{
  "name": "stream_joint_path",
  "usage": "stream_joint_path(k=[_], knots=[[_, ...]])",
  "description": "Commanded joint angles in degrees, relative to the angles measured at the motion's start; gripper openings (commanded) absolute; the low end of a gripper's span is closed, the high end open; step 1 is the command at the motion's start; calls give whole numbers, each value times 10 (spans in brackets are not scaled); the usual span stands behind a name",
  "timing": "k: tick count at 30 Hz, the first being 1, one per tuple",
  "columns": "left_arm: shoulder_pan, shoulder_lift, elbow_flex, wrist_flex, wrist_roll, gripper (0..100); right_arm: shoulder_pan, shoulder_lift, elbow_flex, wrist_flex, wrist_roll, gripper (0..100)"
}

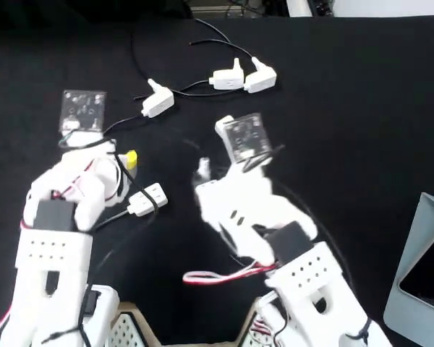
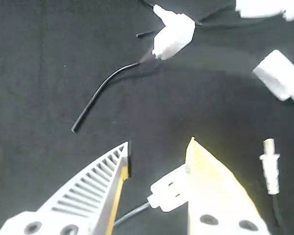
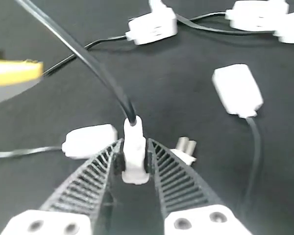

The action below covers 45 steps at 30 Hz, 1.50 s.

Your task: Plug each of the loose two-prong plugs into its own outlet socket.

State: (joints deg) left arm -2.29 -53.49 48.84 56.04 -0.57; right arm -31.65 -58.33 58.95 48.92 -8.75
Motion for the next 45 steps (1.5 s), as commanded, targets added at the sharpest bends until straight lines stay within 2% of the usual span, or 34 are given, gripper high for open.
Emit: stream_joint_path(k=[1, 5, 12, 23, 34, 43, 45], knots=[[27, -72, 21, -1, 51, 191, -58, -13, -36, -1, 5, 11], [62, -138, 51, 1, 58, 191, -97, -13, -36, -2, 5, 11], [108, -280, 106, 4, 53, 195, -101, -11, -33, -1, 4, 11], [197, -408, 141, 66, -36, 196, -101, -8, -24, -2, 4, 11], [83, -411, 147, 64, -39, 192, -123, -13, -45, 6, 4, 11], [84, -411, 146, 63, -39, 195, -167, -13, -55, 2, 4, 11], [102, -415, 145, 65, -42, 195, -176, -13, -55, 2, 5, 11]])
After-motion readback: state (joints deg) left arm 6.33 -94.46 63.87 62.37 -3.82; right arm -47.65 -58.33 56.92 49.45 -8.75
